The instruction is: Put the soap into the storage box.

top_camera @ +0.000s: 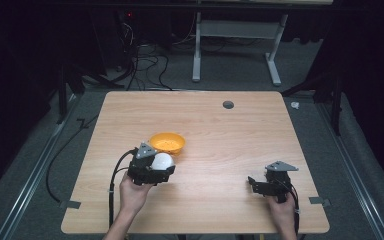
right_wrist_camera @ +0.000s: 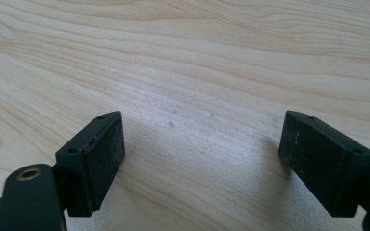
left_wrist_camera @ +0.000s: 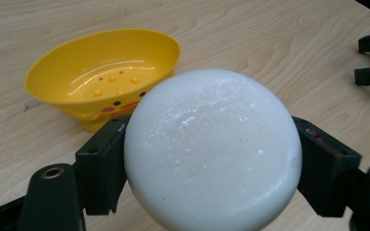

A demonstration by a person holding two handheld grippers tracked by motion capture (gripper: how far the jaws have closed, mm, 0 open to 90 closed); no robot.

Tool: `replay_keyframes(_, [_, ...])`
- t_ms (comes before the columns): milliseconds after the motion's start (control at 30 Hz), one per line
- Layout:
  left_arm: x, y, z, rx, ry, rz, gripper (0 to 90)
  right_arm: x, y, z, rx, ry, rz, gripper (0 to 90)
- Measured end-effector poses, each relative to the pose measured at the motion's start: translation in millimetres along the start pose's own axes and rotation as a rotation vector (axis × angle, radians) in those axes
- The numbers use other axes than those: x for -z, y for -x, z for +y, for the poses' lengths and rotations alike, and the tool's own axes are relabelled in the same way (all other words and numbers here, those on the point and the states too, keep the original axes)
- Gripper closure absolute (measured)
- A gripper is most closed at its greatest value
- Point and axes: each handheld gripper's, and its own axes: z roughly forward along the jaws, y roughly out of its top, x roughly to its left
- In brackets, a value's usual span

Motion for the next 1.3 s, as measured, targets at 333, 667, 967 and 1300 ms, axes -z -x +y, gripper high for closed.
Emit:
replay_keyframes(333, [-2.2, -10.0, 13.3, 0.024, 0.001, -0.005, 23.8, 0.0, -0.2, 0.1, -0.002, -0.001, 0.0, 17.2])
replay_keyframes(667, [-5.2, -15.9, 26.1, 0.024, -0.006, 0.016, 23.8, 0.0, -0.4, 0.1, -0.002, -0.002, -0.001, 17.2])
replay_keyframes(967, [-12.8, -19.1, 35.8, -0.005, -0.026, 0.068, 23.8, -0.1, -0.4, 0.1, 0.001, -0.002, -0.002, 17.2])
replay_keyframes(1300, [-24.6, -26.6, 50.5, 0.003, -0.036, 0.077, 23.8, -0.1, -0.4, 0.1, 0.002, -0.002, -0.002, 17.2])
